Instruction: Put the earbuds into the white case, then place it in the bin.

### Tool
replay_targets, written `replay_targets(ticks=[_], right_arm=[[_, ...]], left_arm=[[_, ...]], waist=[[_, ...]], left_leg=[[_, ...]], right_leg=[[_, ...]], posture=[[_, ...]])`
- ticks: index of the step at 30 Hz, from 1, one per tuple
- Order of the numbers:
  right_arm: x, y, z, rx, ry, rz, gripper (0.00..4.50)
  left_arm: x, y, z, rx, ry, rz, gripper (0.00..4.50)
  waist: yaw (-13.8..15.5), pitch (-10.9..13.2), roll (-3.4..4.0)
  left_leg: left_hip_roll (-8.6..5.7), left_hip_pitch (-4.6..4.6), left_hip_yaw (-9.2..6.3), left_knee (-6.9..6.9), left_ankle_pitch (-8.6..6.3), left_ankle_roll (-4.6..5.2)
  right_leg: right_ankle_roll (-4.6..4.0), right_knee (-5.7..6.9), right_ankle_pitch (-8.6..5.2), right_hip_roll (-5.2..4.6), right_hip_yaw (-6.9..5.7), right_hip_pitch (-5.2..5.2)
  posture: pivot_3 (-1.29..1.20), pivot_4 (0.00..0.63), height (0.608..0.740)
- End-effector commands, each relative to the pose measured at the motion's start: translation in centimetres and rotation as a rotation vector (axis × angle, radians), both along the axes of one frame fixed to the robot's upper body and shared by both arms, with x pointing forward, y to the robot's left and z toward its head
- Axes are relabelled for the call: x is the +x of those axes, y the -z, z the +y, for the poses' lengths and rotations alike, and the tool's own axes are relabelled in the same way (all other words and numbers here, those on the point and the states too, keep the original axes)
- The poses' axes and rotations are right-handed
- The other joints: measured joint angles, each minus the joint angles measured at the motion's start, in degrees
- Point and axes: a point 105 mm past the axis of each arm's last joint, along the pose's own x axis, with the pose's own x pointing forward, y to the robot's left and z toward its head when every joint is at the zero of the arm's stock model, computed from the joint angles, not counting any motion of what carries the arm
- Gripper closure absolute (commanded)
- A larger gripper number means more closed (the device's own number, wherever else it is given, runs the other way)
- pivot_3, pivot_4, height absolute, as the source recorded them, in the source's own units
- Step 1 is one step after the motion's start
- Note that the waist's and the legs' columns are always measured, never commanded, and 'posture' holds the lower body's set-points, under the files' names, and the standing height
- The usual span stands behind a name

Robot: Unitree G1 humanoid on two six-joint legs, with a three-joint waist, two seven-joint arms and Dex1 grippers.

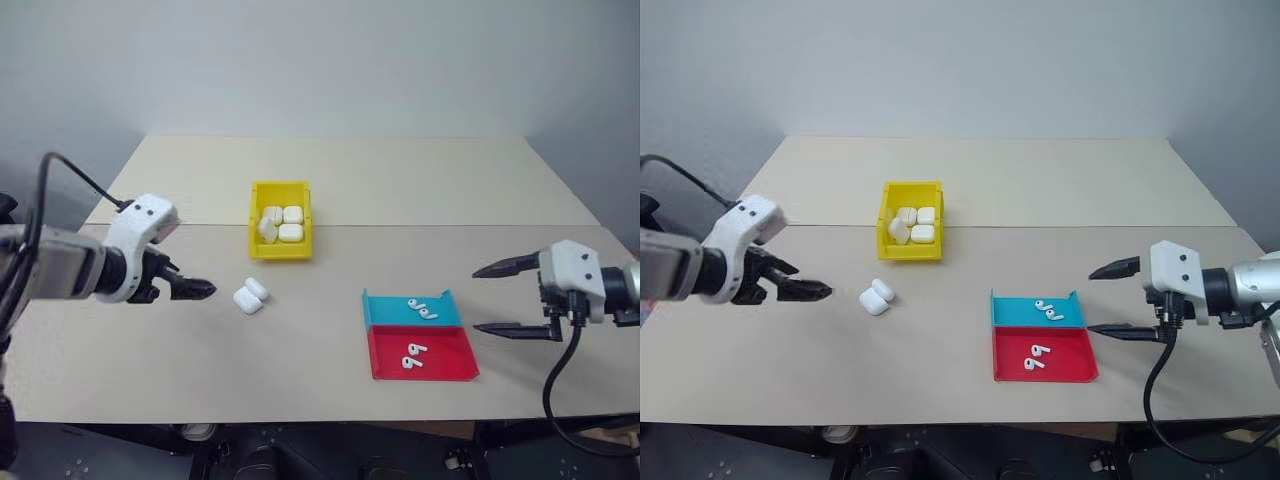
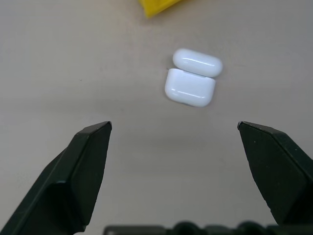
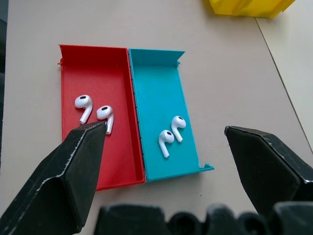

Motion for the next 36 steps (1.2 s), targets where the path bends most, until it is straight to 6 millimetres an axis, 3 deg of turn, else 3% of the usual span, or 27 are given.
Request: replay_targets(ticks=[1, 12, 18, 23, 36], right_arm=[[-0.7, -0.8, 0.4, 0.023, 0.019, -0.053, 0.02], [-3.6, 1.5, 1.2, 0.094, 0.151, -0.071, 0.02], [-3.7, 1.7, 1.8, 0.111, 0.186, -0.091, 0.02], [-3.8, 2.0, 1.7, 0.113, 0.205, -0.093, 0.02], [-3.6, 2.3, 1.7, 0.108, 0.230, -0.082, 0.02]], left_arm=[[0.7, 0.2, -0.6, 0.009, 0.025, 0.054, 0.00], [2.6, 1.3, -3.3, 0.080, 0.156, 0.124, 0.00], [3.6, 3.2, -4.6, 0.159, 0.242, 0.144, 0.00], [4.3, 3.6, -5.9, 0.157, 0.274, 0.156, 0.00], [5.7, 4.6, -6.3, 0.207, 0.338, 0.166, 0.00]], waist=[[0.1, 0.0, 0.00], [1.2, 0.0, -0.02], [1.3, 0.0, -0.03], [1.3, 0.0, -0.03], [1.3, 0.0, -0.04]], left_leg=[[0.00, -0.03, 0.00, 0.00, 0.00, 0.00], [-0.02, -0.28, -0.06, 0.13, 0.01, -0.01], [-0.02, -0.27, -0.10, 0.26, 0.01, -0.01], [-0.02, -0.33, -0.15, 0.31, 0.00, 0.01], [-0.02, -0.40, -0.18, 0.41, -0.01, 0.04]], right_leg=[[0.02, -0.02, -0.01, 0.00, 0.00, 0.00], [0.06, 0.03, -0.05, 0.02, -0.05, -0.13], [0.06, 0.13, -0.05, 0.03, -0.06, -0.10], [0.07, 0.13, -0.05, 0.04, -0.10, -0.09], [0.09, 0.15, -0.06, 0.04, -0.13, -0.10]], posture=[[0.00, 0.150, 0.740], [0.00, 0.150, 0.740], [0.00, 0.150, 0.740], [0.00, 0.150, 0.740], [0.00, 0.150, 0.740]])
